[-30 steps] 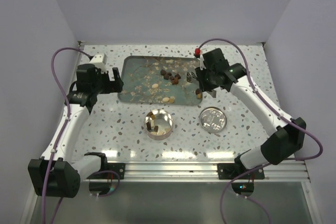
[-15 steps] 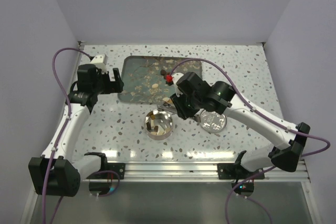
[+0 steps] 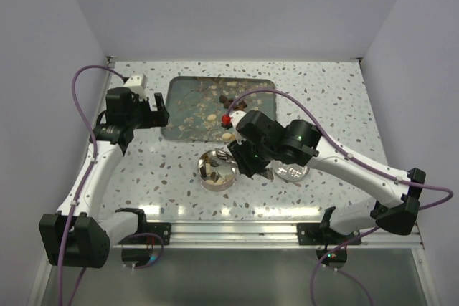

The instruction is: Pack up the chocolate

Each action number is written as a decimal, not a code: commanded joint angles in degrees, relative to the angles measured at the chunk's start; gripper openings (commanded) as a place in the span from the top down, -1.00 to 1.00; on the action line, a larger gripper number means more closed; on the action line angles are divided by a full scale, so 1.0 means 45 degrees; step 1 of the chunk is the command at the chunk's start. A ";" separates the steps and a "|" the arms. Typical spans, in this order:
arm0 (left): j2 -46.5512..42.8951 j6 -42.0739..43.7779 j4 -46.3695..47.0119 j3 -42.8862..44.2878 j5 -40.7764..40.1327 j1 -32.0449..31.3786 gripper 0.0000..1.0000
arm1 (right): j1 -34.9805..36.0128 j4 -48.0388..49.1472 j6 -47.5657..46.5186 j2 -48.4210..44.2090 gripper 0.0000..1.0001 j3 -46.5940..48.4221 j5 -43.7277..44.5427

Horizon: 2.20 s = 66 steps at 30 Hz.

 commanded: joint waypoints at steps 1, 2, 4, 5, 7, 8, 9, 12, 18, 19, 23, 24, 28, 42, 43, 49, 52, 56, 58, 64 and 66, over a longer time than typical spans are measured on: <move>0.0048 -0.0133 0.0464 0.0211 0.0040 0.0083 -1.00 | 0.0030 0.0043 0.0301 -0.0121 0.18 0.0725 -0.0047; 0.0048 -0.0152 0.0483 0.0193 0.0020 0.0082 -1.00 | 0.0030 0.0140 0.0321 -0.0043 0.18 0.0804 -0.0105; 0.0068 -0.0172 0.0522 0.0192 -0.0019 0.0082 -1.00 | 0.0030 0.0433 0.0379 -0.0023 0.14 0.0824 -0.0144; 0.0068 -0.0172 0.0522 0.0212 0.0001 0.0082 -1.00 | 0.0030 0.0453 0.0360 0.0093 0.13 0.0844 -0.0145; 0.0126 -0.0172 0.0483 0.0290 0.0020 0.0082 -1.00 | 0.0011 0.0376 0.0301 0.0192 0.14 0.0980 0.0010; 0.0126 -0.0153 0.0464 0.0271 0.0020 0.0082 -1.00 | 0.0030 0.0356 0.0301 0.0231 0.16 0.1019 0.0185; 0.0146 -0.0153 0.0463 0.0290 0.0001 0.0082 -1.00 | 0.0011 0.0259 0.0321 0.0231 0.19 0.1155 0.0284; 0.0126 -0.0094 0.0444 0.0290 -0.0058 0.0082 -1.00 | -0.0261 -0.0053 -0.0029 0.0523 0.21 0.1758 0.1182; 0.0127 -0.0094 0.0483 0.0193 -0.0057 0.0082 -1.00 | -0.2779 0.0842 -0.1218 0.0894 0.23 0.2073 0.1085; 0.0107 -0.0094 0.0483 0.0192 -0.0077 0.0102 -1.00 | -0.3246 0.0883 -0.1396 0.1205 0.23 0.2190 0.1163; 0.0126 -0.0036 0.0405 0.0173 -0.0078 0.0082 -1.00 | -0.4167 0.1546 -0.2178 0.2104 0.23 0.2348 0.1261; 0.0107 -0.0035 0.0366 0.0192 -0.0097 0.0082 -1.00 | -0.4324 0.1741 -0.2392 0.2261 0.22 0.2386 0.1455; 0.0029 0.0004 0.0346 0.0192 -0.0155 0.0082 -1.00 | -0.5201 0.2210 -0.2629 0.3218 0.20 0.2387 0.1750; -0.0147 0.0160 0.0365 -0.0198 -0.0331 0.0082 -1.00 | -0.5497 0.3207 -0.2550 0.4664 0.20 0.2425 0.1672; -0.0147 0.0160 0.0366 -0.0217 -0.0331 0.0082 -1.00 | -0.5497 0.3188 -0.2512 0.4704 0.20 0.2445 0.1672; -0.0166 0.0140 0.0502 -0.0393 -0.0331 0.0082 -1.00 | -0.5497 0.3070 -0.2589 0.5074 0.21 0.2504 0.1750; -0.0147 0.0160 0.0483 -0.0413 -0.0370 0.0082 -1.00 | -0.5497 0.3168 -0.2609 0.5211 0.20 0.2406 0.1633; -0.0147 0.0258 0.0464 -0.0433 -0.0448 0.0082 -1.00 | -0.5497 0.3305 -0.2472 0.5309 0.21 0.2484 0.1516; -0.0147 0.0316 0.0463 -0.0452 -0.0468 0.0082 -1.00 | -0.5497 0.3363 -0.2433 0.5329 0.20 0.2484 0.1476; -0.0147 0.0355 0.0463 -0.0569 -0.0448 0.0102 -1.00 | -0.5497 0.3266 -0.2453 0.5661 0.20 0.2543 0.1496; -0.0128 0.0336 0.0483 -0.0589 -0.0468 0.0082 -1.00 | -0.5497 0.3246 -0.2433 0.5758 0.18 0.2582 0.1398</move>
